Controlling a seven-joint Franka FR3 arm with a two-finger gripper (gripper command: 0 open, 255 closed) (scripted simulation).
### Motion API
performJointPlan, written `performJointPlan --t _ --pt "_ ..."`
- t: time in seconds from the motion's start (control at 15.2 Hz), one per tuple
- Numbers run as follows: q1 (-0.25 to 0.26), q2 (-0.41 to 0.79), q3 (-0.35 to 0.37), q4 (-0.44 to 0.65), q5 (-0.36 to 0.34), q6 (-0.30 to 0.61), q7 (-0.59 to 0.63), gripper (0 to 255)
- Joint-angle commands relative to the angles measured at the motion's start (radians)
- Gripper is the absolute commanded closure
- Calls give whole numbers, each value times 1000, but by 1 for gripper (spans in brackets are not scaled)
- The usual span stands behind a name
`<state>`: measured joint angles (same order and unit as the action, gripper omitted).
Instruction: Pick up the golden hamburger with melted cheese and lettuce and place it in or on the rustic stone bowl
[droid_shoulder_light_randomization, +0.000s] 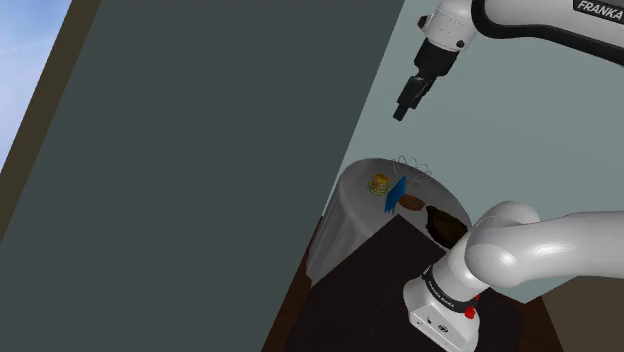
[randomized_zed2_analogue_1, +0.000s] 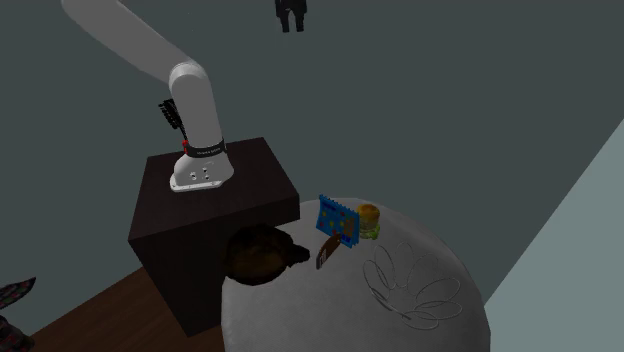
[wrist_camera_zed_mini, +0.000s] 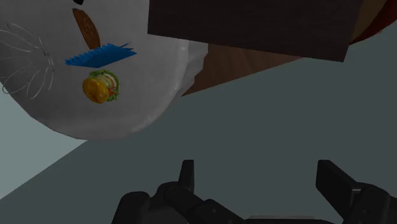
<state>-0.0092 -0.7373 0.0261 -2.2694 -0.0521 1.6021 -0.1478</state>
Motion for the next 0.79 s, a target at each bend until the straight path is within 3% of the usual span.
performJointPlan --t 0.0,0.73 --pt "0 0 0 0 0 0 0 0" --pt "-62 166 -162 -135 -78 263 -146 0"
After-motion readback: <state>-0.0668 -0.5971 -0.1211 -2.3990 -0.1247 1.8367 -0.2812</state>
